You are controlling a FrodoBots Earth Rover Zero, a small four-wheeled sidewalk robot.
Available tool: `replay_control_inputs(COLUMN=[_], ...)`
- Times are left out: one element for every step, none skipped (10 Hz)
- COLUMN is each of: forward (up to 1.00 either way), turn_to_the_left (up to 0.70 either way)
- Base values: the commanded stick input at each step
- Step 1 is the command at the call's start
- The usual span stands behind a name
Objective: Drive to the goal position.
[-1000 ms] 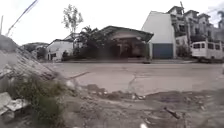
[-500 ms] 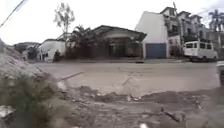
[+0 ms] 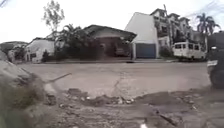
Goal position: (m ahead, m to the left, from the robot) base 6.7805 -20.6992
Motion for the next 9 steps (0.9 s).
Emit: replay_control_inputs(forward=[0.36, 0.36, 0.35, 0.35, 0.35, 0.35, 0.35, 0.35, 0.35], turn_to_the_left=[-0.55, -0.55, -0.55, -0.54, -0.54, -0.54, -0.54, -0.54, -0.54])
